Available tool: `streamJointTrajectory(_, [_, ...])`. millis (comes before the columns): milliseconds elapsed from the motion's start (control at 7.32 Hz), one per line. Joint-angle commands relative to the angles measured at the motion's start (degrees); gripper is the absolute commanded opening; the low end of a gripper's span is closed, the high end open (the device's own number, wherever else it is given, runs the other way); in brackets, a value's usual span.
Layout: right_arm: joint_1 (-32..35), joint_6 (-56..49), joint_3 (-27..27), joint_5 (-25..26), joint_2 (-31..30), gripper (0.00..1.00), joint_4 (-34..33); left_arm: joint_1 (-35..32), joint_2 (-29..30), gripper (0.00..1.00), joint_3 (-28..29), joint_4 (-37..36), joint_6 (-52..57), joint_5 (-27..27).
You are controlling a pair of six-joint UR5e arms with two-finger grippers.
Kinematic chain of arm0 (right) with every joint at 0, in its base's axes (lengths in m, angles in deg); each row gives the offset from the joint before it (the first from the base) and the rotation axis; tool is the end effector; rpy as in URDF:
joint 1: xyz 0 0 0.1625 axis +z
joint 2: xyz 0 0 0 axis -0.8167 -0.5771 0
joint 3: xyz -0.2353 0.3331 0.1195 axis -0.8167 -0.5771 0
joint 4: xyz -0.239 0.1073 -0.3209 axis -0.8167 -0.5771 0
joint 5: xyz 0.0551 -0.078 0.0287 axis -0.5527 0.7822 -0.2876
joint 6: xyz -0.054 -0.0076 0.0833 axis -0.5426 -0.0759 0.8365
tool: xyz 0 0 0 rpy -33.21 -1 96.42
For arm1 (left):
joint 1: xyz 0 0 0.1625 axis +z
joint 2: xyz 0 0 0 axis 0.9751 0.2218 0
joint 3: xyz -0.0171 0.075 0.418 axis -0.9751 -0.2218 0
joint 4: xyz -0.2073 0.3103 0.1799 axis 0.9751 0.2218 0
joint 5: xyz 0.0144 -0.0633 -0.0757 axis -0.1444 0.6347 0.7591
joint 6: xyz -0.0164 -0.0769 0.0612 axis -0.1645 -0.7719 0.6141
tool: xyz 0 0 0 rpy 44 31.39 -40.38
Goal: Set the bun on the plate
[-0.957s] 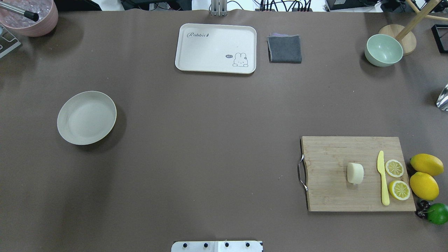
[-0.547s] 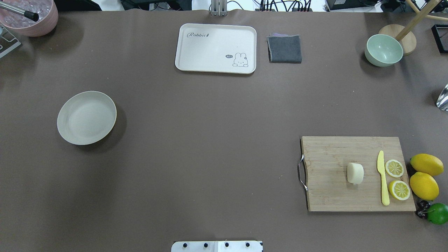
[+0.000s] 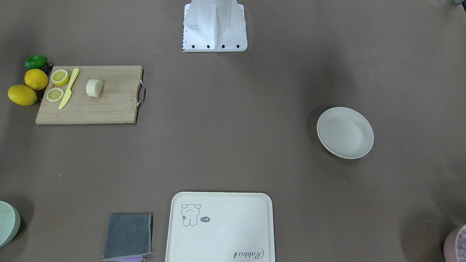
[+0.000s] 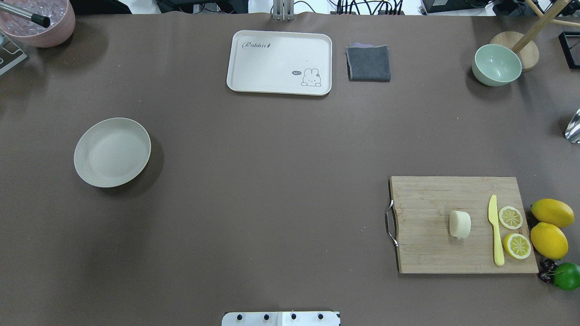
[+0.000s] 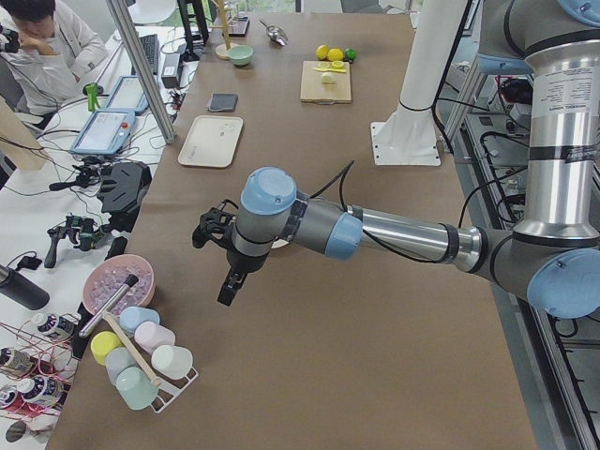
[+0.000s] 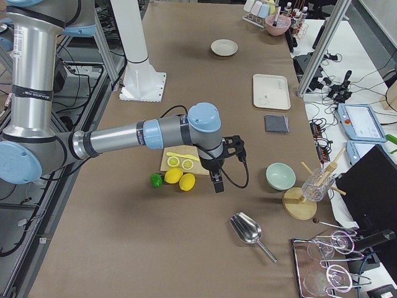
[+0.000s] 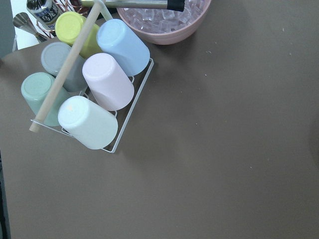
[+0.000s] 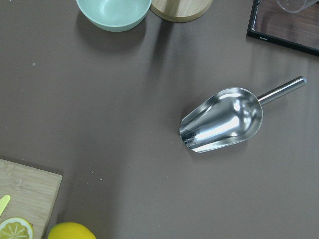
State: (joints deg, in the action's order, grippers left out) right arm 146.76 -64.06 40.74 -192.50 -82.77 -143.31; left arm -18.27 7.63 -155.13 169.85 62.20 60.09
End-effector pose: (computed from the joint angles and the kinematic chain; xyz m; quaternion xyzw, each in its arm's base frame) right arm 0.0820 -0.4250 0.5480 0.1218 -0.3447 -0.0802 0.9273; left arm -0.1143 -0.4775 0.5512 0.2094 0.3238 0.0629 0.9205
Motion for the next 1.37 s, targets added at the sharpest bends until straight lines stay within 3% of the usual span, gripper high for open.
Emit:
streamJointTrajectory(0, [0.37,1.65,-0.01,-3.27,-0.30,1.00,0.18,0.79,-0.20,0.98,0.81,1.51,-1.60,0.50])
streamJointTrajectory(137, [-0.85,5.75,0.00,-3.27,-0.04,1.00,0.18,4.36,-0.11,0.98,0.90,1.60,-1.78,0.41])
streamJointTrajectory(410, [-6.37,15.59,0.43,-2.84,0.40,1.00,1.49,11.30,0.15,0.98,1.25,4.47,-12.01,1.81])
streamJointTrajectory(547, [-10.40,24.25,0.26,-1.88,0.31,1.00,7.24,14.82,0.59,0.98,3.25,8.15,-17.81,2.60])
streamJointTrajectory(957, [-22.01,43.97,0.00,2.42,0.23,1.00,19.13,25.98,3.04,0.97,11.24,22.99,-35.12,2.70])
streamJointTrajectory(1230, [-28.70,53.31,0.00,6.03,1.01,1.00,23.90,32.06,7.51,0.97,22.90,38.97,-46.39,2.44])
